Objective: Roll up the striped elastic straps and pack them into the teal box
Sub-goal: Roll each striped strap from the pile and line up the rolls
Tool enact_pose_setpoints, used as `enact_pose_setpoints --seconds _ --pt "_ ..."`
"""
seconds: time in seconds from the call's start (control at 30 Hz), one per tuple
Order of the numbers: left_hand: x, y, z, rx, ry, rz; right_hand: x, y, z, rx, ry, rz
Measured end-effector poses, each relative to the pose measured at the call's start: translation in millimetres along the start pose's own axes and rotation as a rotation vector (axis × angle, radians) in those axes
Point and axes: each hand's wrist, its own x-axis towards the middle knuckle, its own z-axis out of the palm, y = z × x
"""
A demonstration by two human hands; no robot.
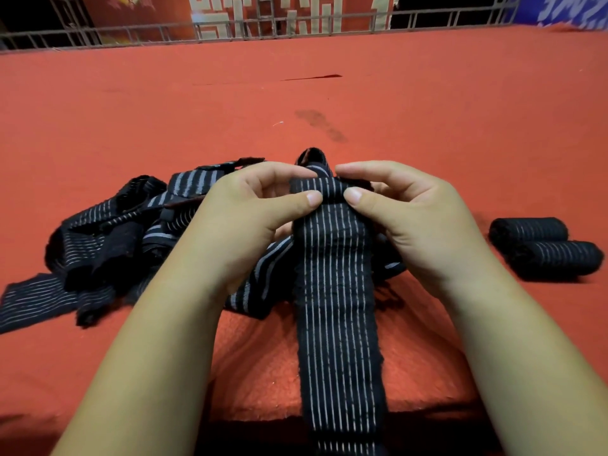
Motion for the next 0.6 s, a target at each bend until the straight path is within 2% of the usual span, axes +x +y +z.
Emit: enact_pose_setpoints --seconds 0.13,0.37,0.5,0.6 --pt "0.3 -1.5 -1.8 -0.029 0.029 0.028 0.1 -2.5 -0.4 -0.118 -0.058 -0.01" --pt "-2.1 1.5 3.9 -0.056 0.119 -0.022 1.0 1.1 3.7 -0.249 0.093 -0.009" --pt "-4.6 2.7 15.1 0.118 0.303 0.054 2.5 4.8 9.1 -0.384 0.122 -0.019" --pt "-5.1 1.1 21.6 0.156 0.333 0.105 2.6 2.6 7.6 -0.4 0.118 -0.012"
